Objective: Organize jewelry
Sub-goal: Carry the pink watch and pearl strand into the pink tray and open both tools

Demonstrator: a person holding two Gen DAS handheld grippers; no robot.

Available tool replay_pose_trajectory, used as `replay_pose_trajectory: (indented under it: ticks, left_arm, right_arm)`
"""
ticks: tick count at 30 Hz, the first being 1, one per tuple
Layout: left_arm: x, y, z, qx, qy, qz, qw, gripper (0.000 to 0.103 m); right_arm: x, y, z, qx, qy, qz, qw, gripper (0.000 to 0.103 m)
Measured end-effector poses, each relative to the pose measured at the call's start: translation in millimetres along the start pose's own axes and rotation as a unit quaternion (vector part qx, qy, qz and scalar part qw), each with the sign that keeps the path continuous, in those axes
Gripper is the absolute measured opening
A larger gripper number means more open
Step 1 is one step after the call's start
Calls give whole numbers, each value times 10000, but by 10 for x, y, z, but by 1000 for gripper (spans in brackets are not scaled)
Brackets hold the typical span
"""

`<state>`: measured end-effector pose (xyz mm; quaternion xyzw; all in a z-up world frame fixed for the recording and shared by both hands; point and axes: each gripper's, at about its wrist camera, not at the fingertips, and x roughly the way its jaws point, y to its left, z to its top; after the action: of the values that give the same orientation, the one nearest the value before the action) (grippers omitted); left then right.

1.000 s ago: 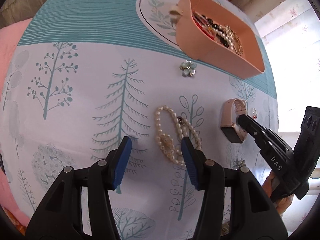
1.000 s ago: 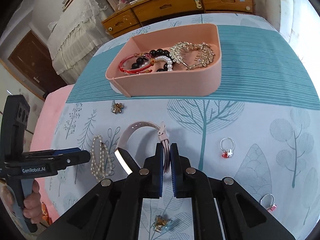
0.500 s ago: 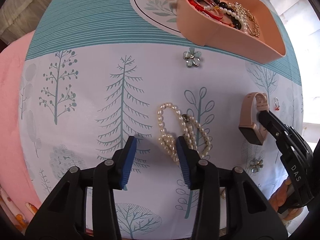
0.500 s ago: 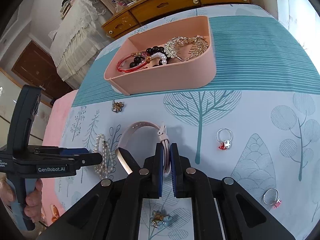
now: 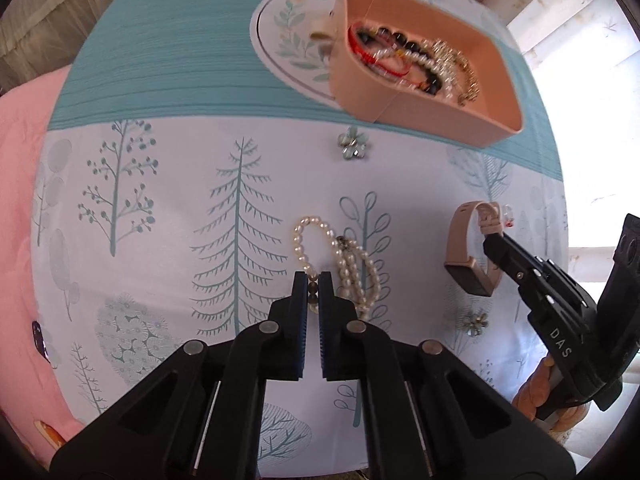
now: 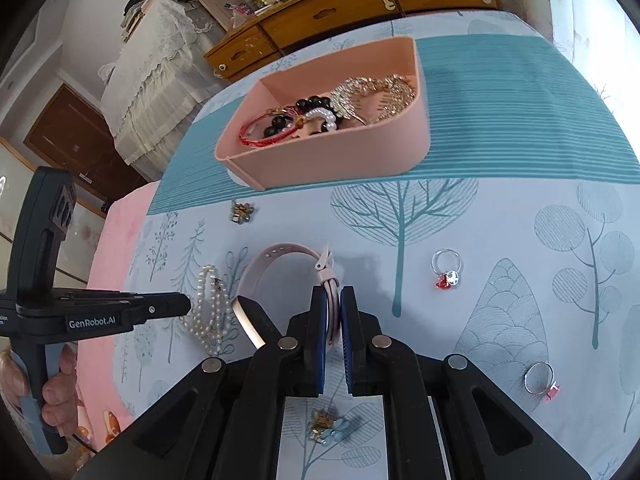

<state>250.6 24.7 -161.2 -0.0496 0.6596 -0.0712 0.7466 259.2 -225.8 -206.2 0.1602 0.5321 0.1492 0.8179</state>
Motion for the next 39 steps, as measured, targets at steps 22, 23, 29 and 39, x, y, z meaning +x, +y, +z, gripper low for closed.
replay_pose_trajectory:
  ticks: [22, 23, 29, 39]
  left_arm:
    - [-2057, -565, 848, 412, -2184, -114, 9749, 3]
    - [-2077, -584, 903, 402, -2214, -139, 9742, 3]
    - [-2073, -691, 1194, 388, -2235, -228, 9737, 3]
    - [-1356, -812, 1471, 523, -1822, -213, 9816, 3]
  right_arm:
    - [-1222, 627, 1009, -601, -1633, -449, 9837, 7]
    - [-1249, 623, 1065, -582, -1651, -478, 9834, 7]
    - [-1191, 508, 1287, -404, -1543, -623, 9852, 7]
    - [-587, 194, 1282, -164, -1137, -763, 9904, 7]
